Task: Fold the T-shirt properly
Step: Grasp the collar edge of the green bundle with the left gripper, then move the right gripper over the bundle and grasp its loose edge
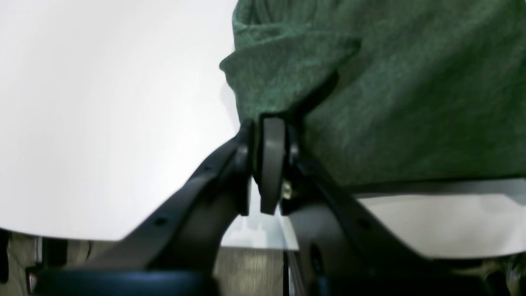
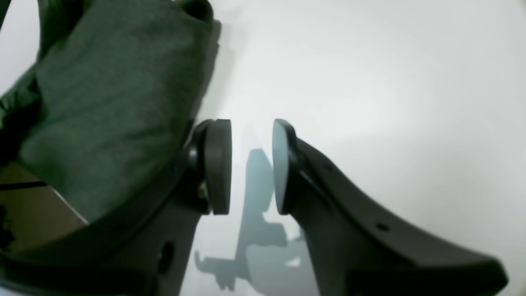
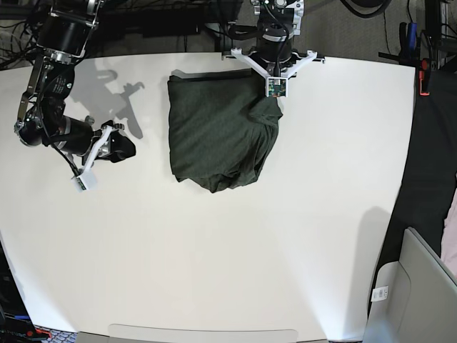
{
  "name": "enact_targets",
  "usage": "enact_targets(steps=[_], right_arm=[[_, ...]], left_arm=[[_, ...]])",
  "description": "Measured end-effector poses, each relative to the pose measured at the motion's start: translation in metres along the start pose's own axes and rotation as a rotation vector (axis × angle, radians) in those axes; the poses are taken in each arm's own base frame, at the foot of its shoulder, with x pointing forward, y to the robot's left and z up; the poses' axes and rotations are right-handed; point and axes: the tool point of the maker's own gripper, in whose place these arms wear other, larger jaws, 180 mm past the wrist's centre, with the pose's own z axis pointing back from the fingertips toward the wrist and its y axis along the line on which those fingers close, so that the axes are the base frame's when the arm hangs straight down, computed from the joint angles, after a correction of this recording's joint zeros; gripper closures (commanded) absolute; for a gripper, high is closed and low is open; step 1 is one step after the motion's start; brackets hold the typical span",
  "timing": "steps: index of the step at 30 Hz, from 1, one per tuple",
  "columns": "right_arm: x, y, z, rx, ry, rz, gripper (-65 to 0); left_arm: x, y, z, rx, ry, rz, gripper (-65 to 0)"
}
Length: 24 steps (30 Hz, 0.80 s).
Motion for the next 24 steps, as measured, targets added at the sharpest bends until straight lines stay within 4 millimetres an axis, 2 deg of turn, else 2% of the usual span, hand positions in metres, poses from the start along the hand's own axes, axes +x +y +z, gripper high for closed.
enact_targets(steps=[1,5,9,13,16,19,21,24], right_arm=[[0.002,0.002,-0.001,0.005,-0.004,0.001,-17.7],[0.008,0.003,-0.006,0.015,-0.017,-0.009,-17.7],[0.023,0.021,-0.027,0.085,-0.037,-0.024,-17.7],[0.055,0.043,-0.048,0.163,-0.060,0.008,-17.8],[0.069,0.065,-0.069,0.199,-0.017,0.070,-17.8],[0.090,0.081,-0.086,0.151,0.020,0.187,-17.8],[0.108,0.091,-0.095,0.104,0.038,0.280,-17.8],[0.121,0.110,-0.113,0.074,0.087,0.380,-17.8]], left_arm=[[-0.006,-0.002,0.000,0.003,0.039,0.017,-13.0],[-0.004,0.002,-0.003,0.035,0.072,0.088,-21.0],[0.001,0.003,-0.005,0.052,0.065,0.118,-24.4],[0.000,-0.001,-0.002,0.043,0.062,0.107,-25.0],[0.003,-0.026,0.005,-0.040,0.047,0.079,-25.0],[0.007,-0.041,0.012,-0.097,0.007,0.011,-24.9],[0.008,-0.043,0.012,-0.111,0.003,-0.006,-23.7],[0.009,-0.045,0.011,-0.119,0.002,-0.013,-21.0]])
